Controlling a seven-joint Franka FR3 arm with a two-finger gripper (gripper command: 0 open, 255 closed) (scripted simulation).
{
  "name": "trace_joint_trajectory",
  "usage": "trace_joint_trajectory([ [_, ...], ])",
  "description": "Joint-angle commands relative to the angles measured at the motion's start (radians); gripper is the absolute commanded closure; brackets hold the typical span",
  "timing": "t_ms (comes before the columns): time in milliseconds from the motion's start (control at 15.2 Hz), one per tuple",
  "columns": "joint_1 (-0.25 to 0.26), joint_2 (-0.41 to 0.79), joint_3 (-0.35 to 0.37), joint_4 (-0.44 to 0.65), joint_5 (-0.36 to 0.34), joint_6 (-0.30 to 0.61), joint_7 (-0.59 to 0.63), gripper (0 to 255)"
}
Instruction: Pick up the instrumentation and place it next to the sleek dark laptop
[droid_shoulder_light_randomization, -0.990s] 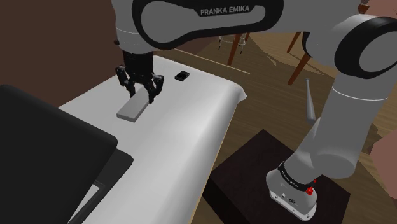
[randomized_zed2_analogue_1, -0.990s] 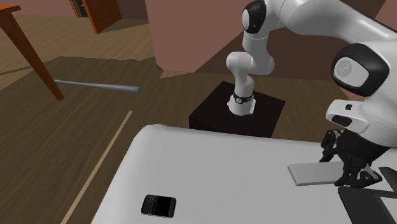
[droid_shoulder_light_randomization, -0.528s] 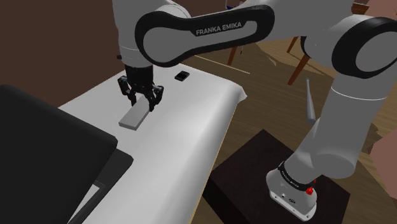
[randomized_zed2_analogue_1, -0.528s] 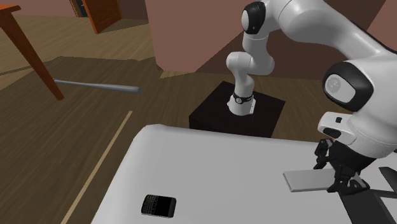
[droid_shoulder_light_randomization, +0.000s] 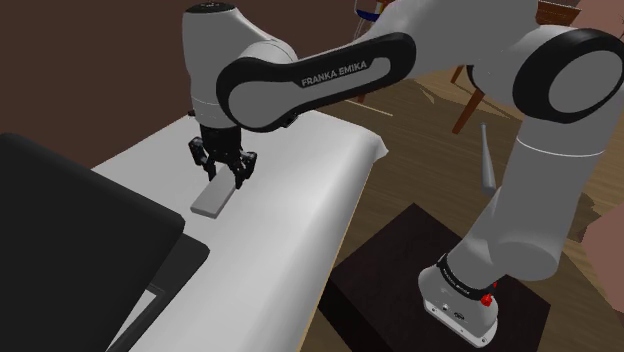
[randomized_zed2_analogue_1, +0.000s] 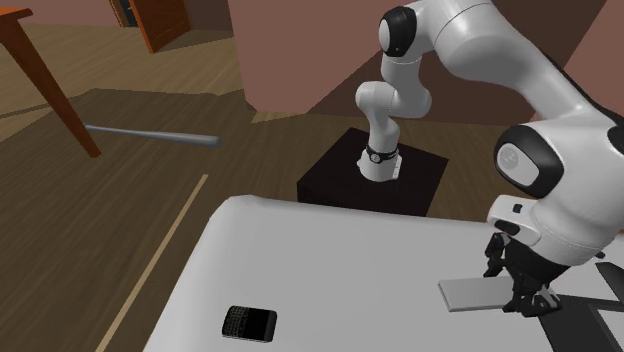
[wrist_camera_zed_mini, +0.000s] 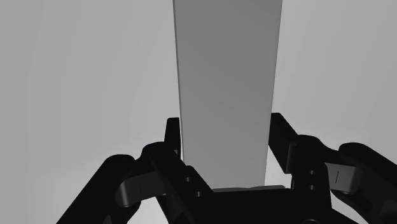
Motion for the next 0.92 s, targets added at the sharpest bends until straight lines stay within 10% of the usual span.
trace_joint_trajectory([
  [0,0.0,0.006,-0.002,-0.017,-0.004,0.023,0.002,255],
  [858,0.012,0.081,-0.023,-0.107,-0.051,0.18,0.032,255],
])
